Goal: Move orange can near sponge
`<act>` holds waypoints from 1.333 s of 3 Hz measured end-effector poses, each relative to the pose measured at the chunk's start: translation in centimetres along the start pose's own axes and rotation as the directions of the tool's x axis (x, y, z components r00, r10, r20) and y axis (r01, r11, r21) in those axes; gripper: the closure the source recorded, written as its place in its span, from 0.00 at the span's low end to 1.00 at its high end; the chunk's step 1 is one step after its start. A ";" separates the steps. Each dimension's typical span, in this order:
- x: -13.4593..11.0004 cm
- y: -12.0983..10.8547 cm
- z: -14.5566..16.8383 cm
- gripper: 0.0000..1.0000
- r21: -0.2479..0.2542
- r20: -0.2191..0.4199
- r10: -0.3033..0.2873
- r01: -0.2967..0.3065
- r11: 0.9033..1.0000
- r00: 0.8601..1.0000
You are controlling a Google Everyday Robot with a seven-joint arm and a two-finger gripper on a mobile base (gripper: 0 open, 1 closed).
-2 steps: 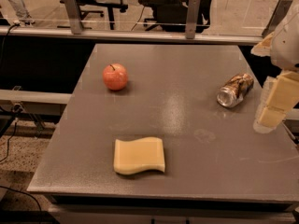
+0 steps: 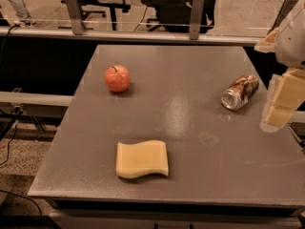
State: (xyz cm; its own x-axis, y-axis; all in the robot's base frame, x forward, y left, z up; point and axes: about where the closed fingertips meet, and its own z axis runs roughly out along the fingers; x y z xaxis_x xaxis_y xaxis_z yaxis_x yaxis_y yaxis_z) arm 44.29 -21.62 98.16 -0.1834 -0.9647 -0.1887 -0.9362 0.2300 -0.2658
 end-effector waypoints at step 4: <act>3.3 -10.8 4.1 0.00 -0.078 -0.091 -0.503 0.497 0.864 0.860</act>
Offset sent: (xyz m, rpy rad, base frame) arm 0.0937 -0.0384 0.0031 -0.2853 0.0275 0.4035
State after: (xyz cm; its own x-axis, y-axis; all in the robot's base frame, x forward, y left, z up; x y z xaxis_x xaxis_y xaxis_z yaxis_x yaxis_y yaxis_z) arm 55.03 -26.77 96.55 0.2855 -0.9567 0.0572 -0.9237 -0.2906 -0.2495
